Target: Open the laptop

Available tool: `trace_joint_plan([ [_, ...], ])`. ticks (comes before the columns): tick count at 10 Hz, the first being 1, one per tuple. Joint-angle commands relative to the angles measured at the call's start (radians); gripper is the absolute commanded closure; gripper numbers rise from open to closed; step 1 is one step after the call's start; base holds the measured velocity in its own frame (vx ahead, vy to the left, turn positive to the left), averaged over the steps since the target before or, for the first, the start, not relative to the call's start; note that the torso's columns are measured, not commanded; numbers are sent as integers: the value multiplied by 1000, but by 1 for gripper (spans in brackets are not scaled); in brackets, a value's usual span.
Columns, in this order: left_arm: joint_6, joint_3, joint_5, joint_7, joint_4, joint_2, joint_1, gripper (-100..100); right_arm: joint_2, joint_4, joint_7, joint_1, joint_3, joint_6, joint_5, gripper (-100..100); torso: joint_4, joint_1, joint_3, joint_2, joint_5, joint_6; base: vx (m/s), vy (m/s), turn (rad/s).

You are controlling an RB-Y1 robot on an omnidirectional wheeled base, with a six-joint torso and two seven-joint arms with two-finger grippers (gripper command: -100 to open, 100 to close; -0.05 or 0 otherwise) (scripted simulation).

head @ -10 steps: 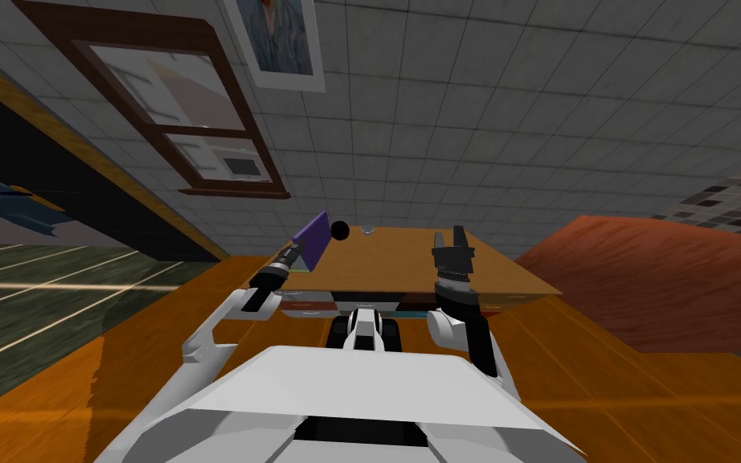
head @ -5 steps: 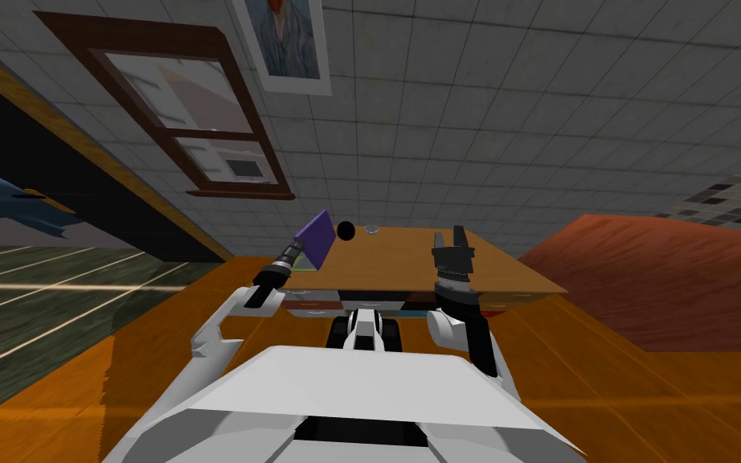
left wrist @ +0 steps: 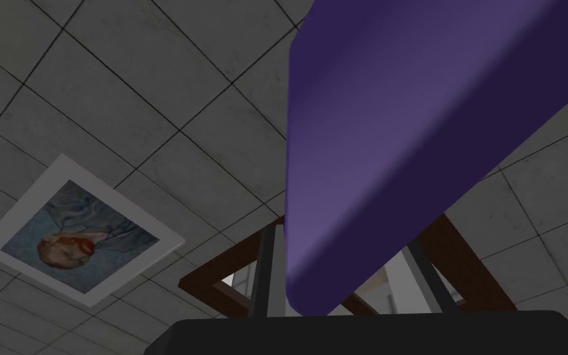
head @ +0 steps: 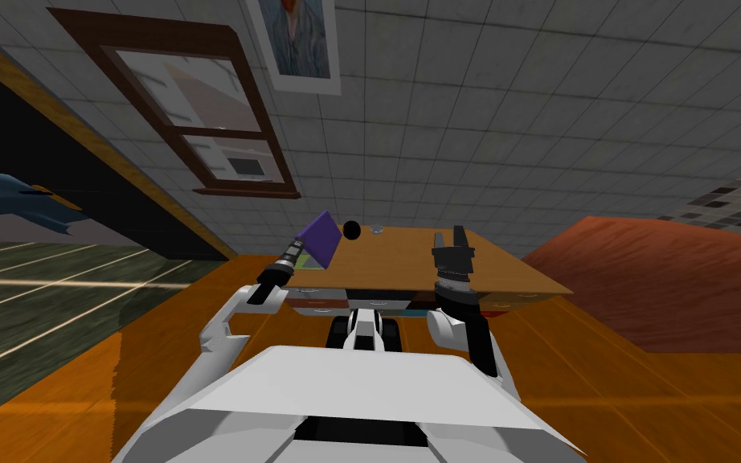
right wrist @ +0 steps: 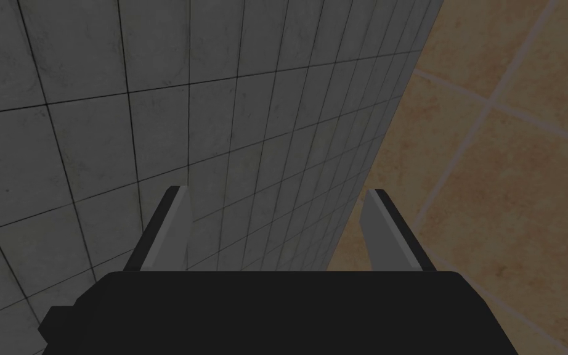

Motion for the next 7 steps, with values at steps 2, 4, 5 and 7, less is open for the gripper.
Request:
trace_joint_plan([
  [2,-22,-3,45,41,52,-42,-21,100,0,0,0,0,0,0,0,0,1,-1,2,2,0,0,-21,110,12],
  [4,-47,-6,88,79,102,-84,-42,100,0,0,0,0,0,0,0,0,1,3,2,3,1,-1,-23,130,10],
  [5,-55,-8,103,92,119,-99,-49,100,0,0,0,0,0,0,0,0,1,2,1,2,1,-1,-13,158,21],
  [7,-80,-11,146,130,170,-141,-69,100,0,0,0,0,0,0,0,0,1,2,1,2,0,-1,-36,165,7],
])
